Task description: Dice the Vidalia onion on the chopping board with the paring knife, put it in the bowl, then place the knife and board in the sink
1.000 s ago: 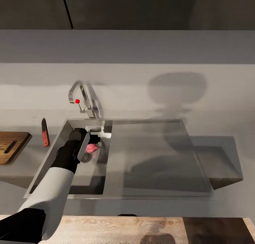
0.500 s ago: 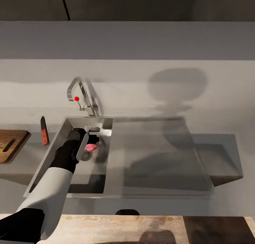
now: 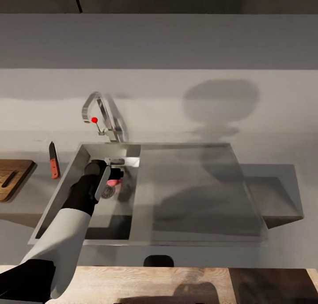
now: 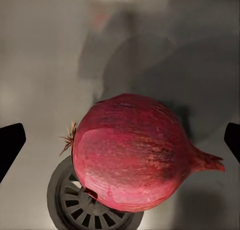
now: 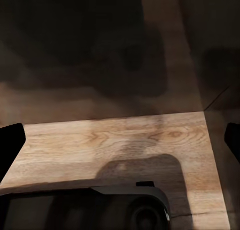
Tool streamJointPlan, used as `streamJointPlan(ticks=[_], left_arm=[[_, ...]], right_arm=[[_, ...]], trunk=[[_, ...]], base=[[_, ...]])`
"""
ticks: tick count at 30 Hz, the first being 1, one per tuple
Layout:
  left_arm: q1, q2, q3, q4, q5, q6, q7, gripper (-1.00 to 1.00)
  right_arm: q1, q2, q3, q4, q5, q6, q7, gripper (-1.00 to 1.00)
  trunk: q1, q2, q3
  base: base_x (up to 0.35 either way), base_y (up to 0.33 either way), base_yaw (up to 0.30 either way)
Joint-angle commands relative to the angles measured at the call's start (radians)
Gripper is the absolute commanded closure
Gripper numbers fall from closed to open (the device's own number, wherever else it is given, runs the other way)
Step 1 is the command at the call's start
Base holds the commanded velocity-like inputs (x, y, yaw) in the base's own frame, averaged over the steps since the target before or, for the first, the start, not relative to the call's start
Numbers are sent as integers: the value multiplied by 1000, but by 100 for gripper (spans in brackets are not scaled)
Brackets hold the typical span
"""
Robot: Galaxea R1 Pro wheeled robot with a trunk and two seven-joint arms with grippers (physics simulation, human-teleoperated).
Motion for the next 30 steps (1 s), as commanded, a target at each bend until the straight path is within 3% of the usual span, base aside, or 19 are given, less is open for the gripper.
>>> streamJointPlan(ticks=[1, 12, 16, 19, 30], left_arm=[[-1, 0, -1, 1, 6, 4, 8, -100], [-1, 1, -1, 9, 4, 4, 7, -100], [-1, 1, -1, 7, 4, 4, 8, -100], [1, 5, 0, 8, 2, 4, 7, -100], [1, 6, 0, 8, 2, 4, 7, -100]], right_arm=[[1, 0, 4, -2, -11, -1, 6, -100], [1, -1, 4, -2, -11, -1, 6, -100], [1, -1, 4, -2, -11, -1, 7, -100], [1, 14, 4, 0, -8, -4, 7, -100], [1, 12, 5, 1, -9, -6, 7, -100]], trunk=[[1, -2, -3], [1, -2, -19], [1, -2, -20], [1, -2, -20], [1, -2, -20]], base=[[0, -20, 0], [0, -62, 0], [0, -2, 0], [0, 0, 0], [0, 0, 0]])
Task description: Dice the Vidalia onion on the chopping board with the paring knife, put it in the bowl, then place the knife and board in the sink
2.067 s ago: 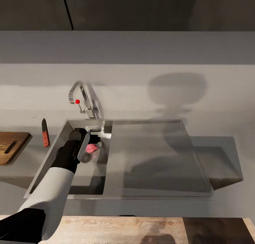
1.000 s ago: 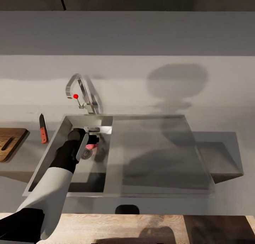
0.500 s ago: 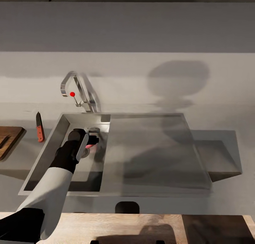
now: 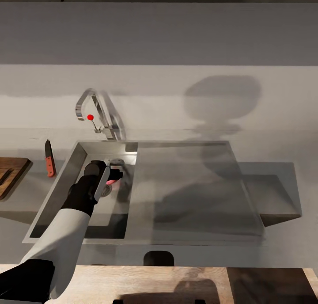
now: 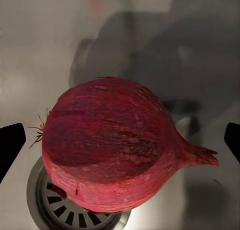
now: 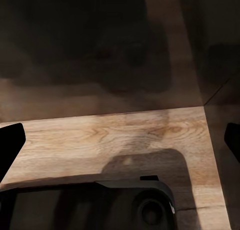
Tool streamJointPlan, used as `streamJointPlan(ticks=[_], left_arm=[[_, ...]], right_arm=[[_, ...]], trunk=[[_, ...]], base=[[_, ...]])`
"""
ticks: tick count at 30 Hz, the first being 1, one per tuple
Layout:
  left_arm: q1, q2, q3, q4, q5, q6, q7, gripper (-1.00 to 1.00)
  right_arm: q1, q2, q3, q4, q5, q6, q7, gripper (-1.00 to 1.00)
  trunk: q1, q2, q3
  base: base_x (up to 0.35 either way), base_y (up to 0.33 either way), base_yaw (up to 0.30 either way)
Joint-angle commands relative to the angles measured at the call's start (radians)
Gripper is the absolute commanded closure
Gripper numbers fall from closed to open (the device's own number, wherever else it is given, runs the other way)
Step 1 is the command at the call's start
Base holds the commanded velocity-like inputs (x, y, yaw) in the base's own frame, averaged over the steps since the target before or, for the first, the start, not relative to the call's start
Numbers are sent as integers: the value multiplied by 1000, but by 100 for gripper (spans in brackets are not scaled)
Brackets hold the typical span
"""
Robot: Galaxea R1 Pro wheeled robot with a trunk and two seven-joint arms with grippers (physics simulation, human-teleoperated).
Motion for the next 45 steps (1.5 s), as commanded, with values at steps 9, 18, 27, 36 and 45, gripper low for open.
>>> streamJointPlan(ticks=[9, 18, 27, 36, 45], left_arm=[[-1, 2, -1, -1, 6, 4, 7, -100], [-1, 3, -1, 1, 6, 4, 8, -100], [-1, 5, -1, 1, 6, 4, 7, -100], [-1, 5, -1, 1, 6, 4, 7, 100], [-1, 13, -1, -4, 5, 7, 7, 100]], right_arm=[[1, -1, 4, -2, -11, -4, 6, -100], [1, -1, 4, 0, -11, -4, 6, -100], [1, 0, 4, 0, -11, -3, 6, -100], [1, 0, 4, 0, -11, -3, 6, -100], [1, 1, 4, 0, -11, -1, 6, -100]], trunk=[[1, -2, -9], [1, -2, -18], [1, -2, -18], [1, -2, -18], [1, -2, -18]], base=[[0, 0, 0], [0, 0, 0], [0, 0, 0], [0, 0, 0], [0, 0, 0]])
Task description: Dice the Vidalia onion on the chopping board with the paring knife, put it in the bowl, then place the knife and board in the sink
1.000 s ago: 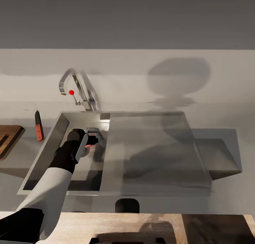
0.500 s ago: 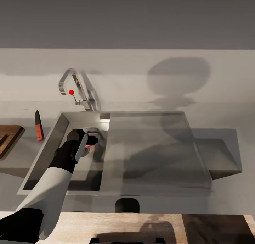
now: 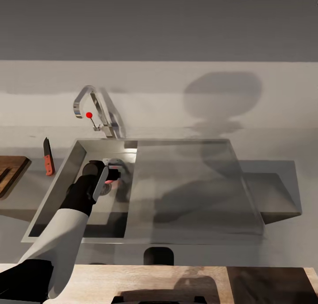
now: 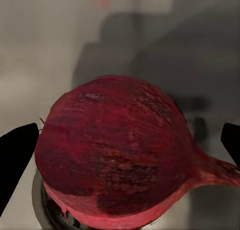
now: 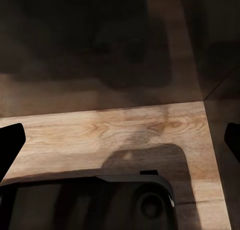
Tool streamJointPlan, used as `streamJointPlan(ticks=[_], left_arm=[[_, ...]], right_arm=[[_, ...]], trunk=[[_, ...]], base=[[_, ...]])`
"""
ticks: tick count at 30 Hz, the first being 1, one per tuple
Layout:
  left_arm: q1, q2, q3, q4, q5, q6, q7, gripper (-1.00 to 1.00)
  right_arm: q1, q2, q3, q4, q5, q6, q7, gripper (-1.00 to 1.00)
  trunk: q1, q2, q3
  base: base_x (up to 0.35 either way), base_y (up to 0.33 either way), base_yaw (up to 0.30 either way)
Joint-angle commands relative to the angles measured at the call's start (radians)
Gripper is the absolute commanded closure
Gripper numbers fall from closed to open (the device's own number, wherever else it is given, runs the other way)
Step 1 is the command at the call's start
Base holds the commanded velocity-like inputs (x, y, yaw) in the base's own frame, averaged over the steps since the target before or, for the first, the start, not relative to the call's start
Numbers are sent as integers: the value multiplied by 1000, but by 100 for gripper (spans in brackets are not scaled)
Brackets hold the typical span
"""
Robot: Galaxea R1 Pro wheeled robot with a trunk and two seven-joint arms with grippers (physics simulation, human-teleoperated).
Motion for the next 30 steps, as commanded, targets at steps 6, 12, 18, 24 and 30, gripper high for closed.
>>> streamJointPlan(ticks=[6, 12, 18, 24, 30], left_arm=[[0, 1, -1, -11, 5, 5, 7, 100], [0, 1, -1, -48, 5, 6, 7, 100], [0, 1, -1, -123, 6, 11, 7, 100], [0, 3, -1, -136, 6, 11, 7, 100], [0, 6, -1, -140, 6, 11, 7, 100]], right_arm=[[1, 0, 4, -1, -11, -1, 6, -100], [1, 0, 4, 0, -11, -1, 6, -100], [1, 0, 4, 0, -11, 0, 6, -100], [1, 0, 3, 0, -11, 0, 6, -100], [1, -2, 3, 1, -11, 0, 6, -100]], trunk=[[1, -1, 6], [1, -1, 16], [1, -1, 25], [1, -1, 35], [1, -1, 44]], base=[[0, 0, 0], [0, 0, 0], [0, 0, 0], [0, 0, 0], [0, 0, 0]])
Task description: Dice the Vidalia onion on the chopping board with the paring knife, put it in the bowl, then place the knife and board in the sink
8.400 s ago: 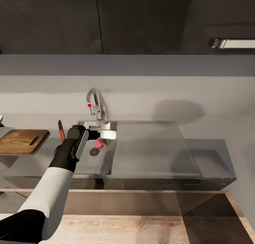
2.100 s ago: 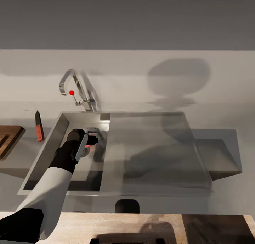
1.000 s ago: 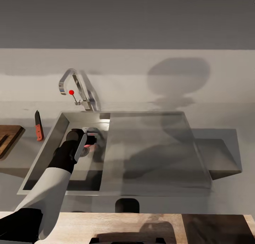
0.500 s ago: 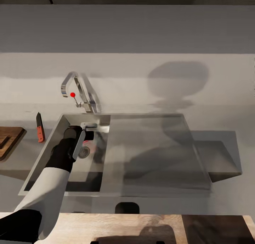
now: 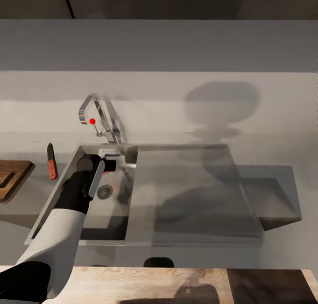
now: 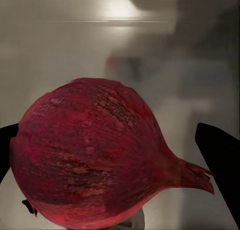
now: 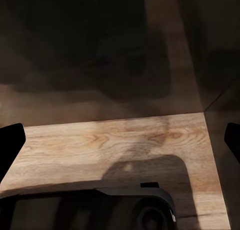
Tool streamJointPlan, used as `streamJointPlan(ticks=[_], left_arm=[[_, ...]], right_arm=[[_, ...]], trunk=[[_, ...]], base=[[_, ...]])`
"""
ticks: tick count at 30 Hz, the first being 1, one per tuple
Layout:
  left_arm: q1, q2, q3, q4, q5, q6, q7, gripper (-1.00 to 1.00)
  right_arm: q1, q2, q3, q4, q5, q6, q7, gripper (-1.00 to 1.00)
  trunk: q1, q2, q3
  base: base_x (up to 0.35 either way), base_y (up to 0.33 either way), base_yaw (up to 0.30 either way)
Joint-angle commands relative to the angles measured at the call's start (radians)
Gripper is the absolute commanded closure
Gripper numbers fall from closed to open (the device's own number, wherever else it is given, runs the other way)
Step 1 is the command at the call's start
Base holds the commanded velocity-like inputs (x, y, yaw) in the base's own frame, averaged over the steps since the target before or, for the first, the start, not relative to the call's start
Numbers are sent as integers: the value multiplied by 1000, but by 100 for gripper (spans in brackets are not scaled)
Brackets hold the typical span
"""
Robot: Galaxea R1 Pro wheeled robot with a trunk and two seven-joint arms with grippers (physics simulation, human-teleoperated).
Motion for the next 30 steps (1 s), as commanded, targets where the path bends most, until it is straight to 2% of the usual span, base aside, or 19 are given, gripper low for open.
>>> streamJointPlan(ticks=[1, 17, 30], left_arm=[[-1, 0, -1, -7, 7, 4, 7, 100], [-1, 0, -1, -101, 19, 10, 4, 100], [0, 0, -1, -109, 18, 10, 4, 100]], right_arm=[[1, -1, 4, -2, -11, -2, 6, -100], [1, -1, 4, -1, -11, -6, 6, -100], [1, -1, 2, -1, -11, 0, 5, -100]], trunk=[[1, -2, 0], [1, -2, 25], [1, -2, 46]], base=[[0, 0, 0], [-13, 0, 0], [-286, 52, 0]])
